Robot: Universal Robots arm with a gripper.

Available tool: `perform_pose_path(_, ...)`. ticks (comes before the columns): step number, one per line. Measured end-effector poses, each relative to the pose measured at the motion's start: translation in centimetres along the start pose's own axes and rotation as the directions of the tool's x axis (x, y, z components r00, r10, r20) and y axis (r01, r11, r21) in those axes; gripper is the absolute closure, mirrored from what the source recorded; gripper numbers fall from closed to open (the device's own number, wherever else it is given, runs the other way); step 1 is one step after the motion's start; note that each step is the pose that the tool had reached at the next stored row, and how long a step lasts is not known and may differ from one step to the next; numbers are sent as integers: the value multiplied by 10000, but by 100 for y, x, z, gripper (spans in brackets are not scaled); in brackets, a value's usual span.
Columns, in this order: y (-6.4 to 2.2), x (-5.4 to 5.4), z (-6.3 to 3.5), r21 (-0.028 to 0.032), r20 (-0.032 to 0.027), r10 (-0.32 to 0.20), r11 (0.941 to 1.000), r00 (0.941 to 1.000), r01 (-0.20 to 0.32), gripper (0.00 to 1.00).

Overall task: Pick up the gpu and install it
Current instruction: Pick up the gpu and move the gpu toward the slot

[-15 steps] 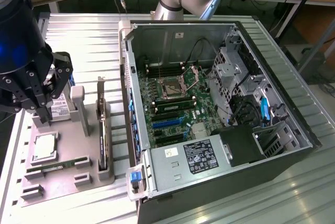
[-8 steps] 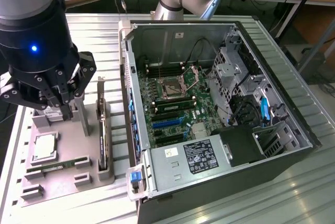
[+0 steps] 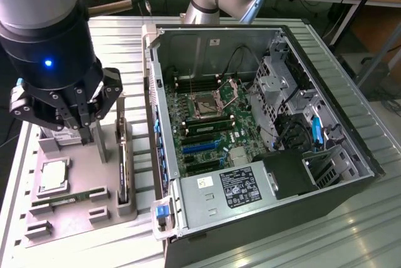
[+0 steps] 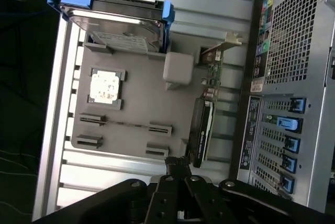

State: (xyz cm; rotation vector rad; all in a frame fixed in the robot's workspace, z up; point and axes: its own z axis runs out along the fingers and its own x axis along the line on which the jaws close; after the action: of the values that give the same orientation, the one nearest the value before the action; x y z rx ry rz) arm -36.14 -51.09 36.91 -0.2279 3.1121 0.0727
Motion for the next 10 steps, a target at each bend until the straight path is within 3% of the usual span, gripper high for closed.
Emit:
perform_pose_path(4, -41, -265, 53, -22, 4, 9, 10000, 10000, -9, 89)
perform_pose_path(10, -58, -343, 167, -22, 5, 12, 10000, 10000, -12, 89)
